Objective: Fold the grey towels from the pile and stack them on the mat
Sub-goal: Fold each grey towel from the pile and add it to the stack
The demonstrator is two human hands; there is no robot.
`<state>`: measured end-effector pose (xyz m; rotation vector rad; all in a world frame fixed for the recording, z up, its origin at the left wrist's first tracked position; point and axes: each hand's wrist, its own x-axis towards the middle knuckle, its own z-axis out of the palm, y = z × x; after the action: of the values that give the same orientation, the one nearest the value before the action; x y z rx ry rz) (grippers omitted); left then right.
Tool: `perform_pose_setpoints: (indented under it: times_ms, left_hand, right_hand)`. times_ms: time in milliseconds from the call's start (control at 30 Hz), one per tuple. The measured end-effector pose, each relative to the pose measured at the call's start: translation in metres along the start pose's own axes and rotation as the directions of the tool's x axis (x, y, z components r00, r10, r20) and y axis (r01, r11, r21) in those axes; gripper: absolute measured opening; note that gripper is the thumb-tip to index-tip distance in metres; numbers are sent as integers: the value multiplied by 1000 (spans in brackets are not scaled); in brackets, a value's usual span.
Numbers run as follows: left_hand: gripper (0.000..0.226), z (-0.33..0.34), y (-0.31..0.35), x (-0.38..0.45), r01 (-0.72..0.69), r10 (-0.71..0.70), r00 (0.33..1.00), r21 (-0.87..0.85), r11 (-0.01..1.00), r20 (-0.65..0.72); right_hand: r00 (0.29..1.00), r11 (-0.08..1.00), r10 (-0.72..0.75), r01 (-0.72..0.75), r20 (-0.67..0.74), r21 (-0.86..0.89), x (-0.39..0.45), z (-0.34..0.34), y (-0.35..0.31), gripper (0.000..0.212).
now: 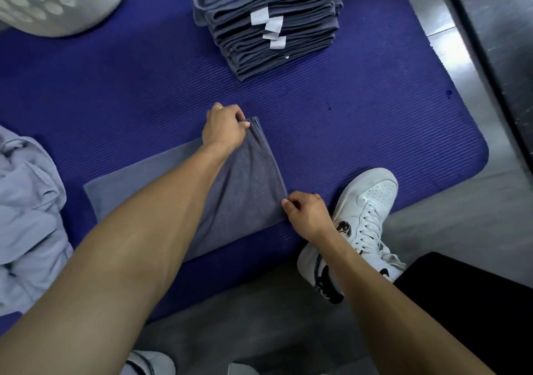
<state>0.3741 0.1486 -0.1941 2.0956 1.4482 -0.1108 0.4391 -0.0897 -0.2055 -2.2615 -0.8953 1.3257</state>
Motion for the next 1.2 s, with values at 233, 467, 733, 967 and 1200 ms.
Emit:
perform_pose_setpoints:
  times_ms: [233,467,733,967,1200]
  left_hand:
    - [7,-36,2,-27,-72,73,996,-21,997,46]
    - [20,-106,-37,-87,-92,93,995,-44,995,26]
    - [5,-163,-59,-168,54,-66,997,-320,946,-27]
    - [6,-232,-53,-224,-61,-30,973,-382,922,-228]
    - [7,-312,-56,-271,-36,-188,845,-405,914,-501]
  right_hand:
    - [1000,998,-23,24,22,-50,-2,-2,0,41]
    - [994,996,-87,89,71,-14,-34,-28,-23,38]
    - [967,963,-253,248,-39,-102,-91,-59,-66,39]
    - [865,842,-468,374,-180,-389,-135,-86,-137,34]
    - [653,675,-708,511,-269,-532,-196,-122,-259,28]
